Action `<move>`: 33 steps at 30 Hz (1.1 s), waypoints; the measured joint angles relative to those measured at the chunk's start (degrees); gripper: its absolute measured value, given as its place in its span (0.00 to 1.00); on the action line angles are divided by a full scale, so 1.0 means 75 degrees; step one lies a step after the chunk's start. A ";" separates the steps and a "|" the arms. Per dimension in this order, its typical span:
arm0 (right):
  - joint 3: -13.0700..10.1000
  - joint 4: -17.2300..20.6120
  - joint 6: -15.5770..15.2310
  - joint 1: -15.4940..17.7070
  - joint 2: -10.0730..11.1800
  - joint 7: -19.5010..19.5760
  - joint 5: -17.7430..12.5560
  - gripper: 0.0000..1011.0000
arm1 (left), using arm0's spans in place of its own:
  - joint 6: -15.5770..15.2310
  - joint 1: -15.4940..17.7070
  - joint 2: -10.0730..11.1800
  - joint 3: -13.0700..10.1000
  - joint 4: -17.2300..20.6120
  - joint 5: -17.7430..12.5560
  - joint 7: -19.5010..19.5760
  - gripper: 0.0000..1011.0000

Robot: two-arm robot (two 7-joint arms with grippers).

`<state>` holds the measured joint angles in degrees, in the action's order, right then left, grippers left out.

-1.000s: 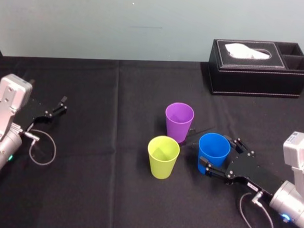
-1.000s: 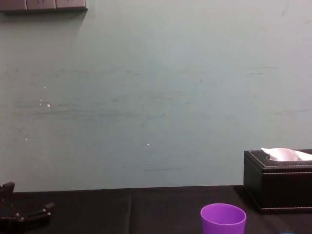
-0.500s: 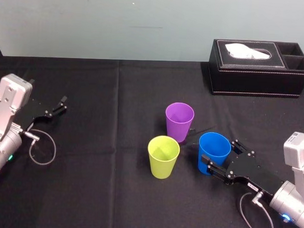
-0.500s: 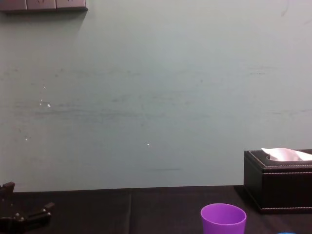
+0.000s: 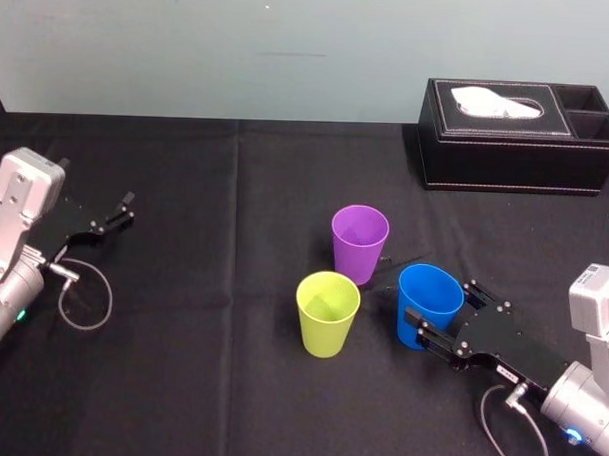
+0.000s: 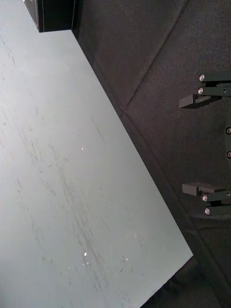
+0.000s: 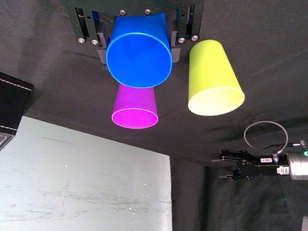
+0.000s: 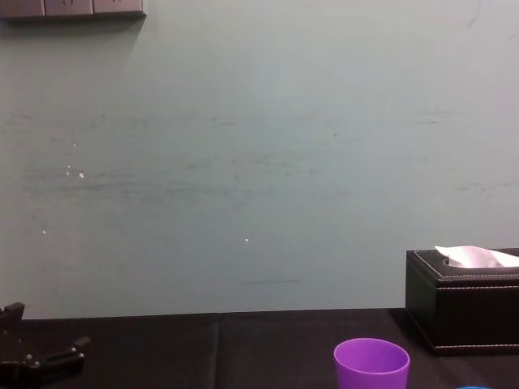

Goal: Stack the three plastic cups sequentially using one hand.

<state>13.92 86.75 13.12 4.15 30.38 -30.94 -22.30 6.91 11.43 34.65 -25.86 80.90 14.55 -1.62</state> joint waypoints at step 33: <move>-0.0676 0.2073 -0.1140 0.0656 0.0452 0.0626 -0.0351 0.72 | 0.0000 0.0000 0.0000 -0.0001 0.0000 0.0000 0.0000 1.00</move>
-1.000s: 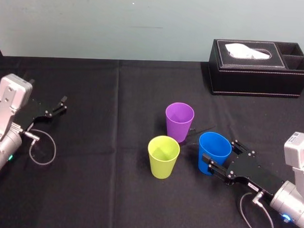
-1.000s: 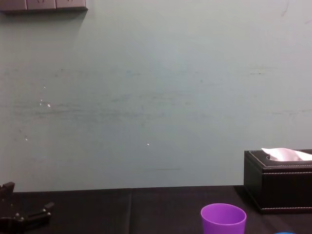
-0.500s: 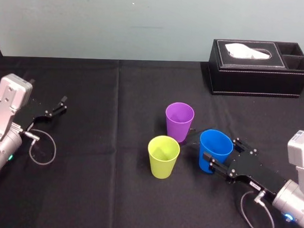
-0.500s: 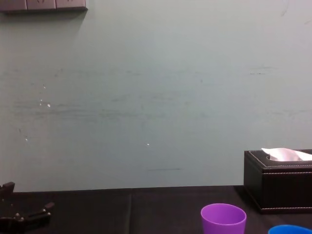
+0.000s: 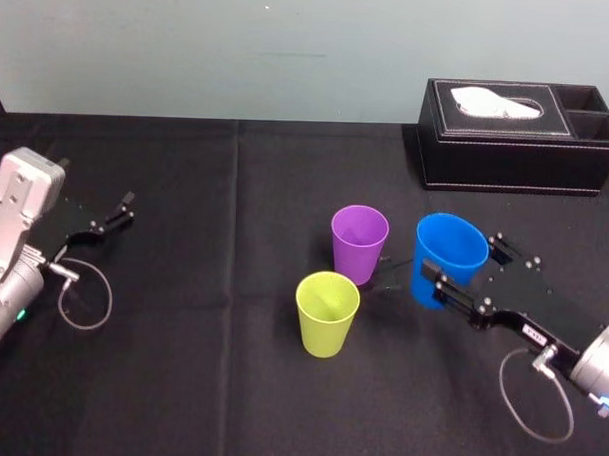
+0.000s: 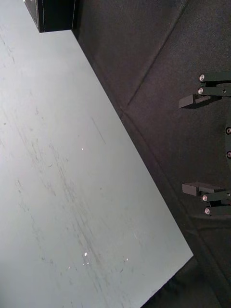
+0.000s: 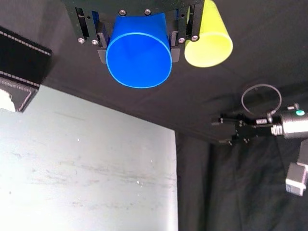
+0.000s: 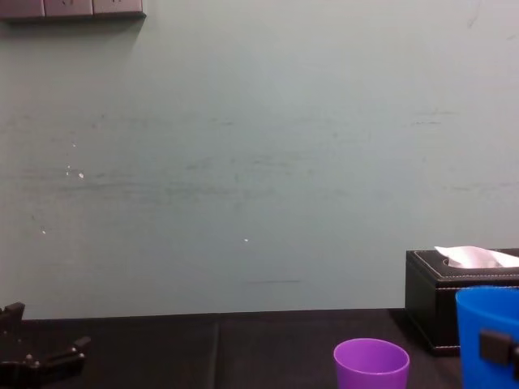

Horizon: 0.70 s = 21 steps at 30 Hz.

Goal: Stack the three plastic cups sequentially using one hand.

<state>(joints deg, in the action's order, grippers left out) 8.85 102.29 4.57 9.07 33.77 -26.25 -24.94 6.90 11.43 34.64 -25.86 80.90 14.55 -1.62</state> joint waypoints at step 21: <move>0.0552 -0.0184 -0.0761 -0.1433 -0.0267 0.0180 0.0003 0.72 | 0.0000 0.0001 0.0000 0.0000 0.0000 0.0000 0.0000 1.00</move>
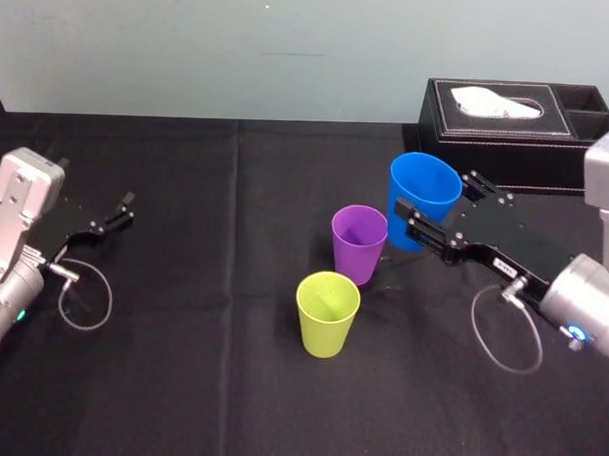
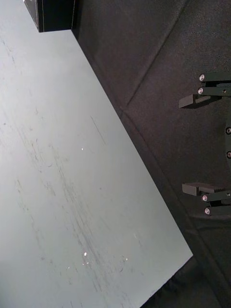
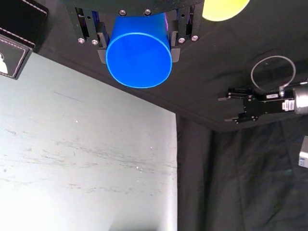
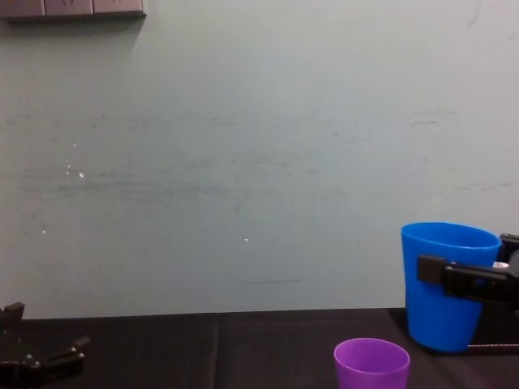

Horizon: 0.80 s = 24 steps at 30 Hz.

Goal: Stack the three plastic cups sequentially using one hand.

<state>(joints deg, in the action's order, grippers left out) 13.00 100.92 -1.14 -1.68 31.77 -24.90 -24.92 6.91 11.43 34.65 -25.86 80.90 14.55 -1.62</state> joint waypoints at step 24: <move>0.0940 -0.1373 -0.0128 -0.1394 -0.0627 -0.0046 0.0558 0.72 | 0.0000 0.0000 0.0000 0.0000 0.0000 0.0000 0.0000 1.00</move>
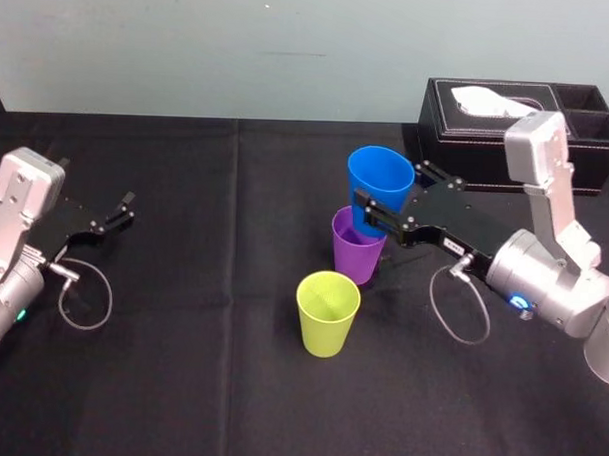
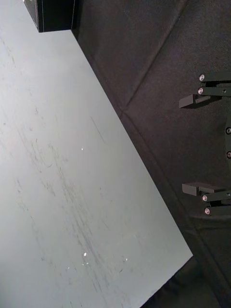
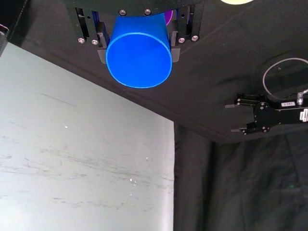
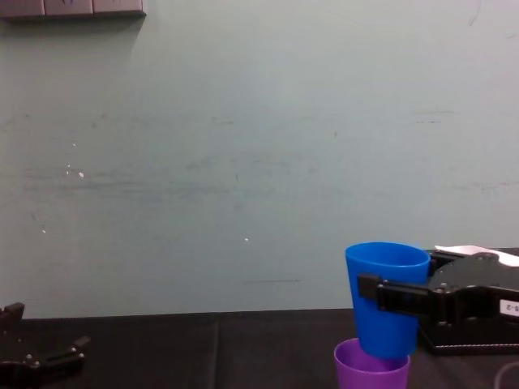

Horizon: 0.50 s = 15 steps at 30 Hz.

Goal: Stack the three plastic cups sequentially using one hand.

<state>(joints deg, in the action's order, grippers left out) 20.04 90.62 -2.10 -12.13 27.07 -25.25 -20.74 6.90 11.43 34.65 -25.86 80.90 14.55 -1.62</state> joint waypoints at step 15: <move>0.0219 -0.0344 0.0011 -0.0237 -0.0142 -0.0098 0.0173 0.72 | 0.0000 0.0000 0.0000 0.0001 0.0000 0.0000 0.0000 1.00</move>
<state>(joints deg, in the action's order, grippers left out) 21.69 88.03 -2.02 -13.91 26.00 -25.99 -19.43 6.91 11.43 34.65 -25.86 80.90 14.55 -1.62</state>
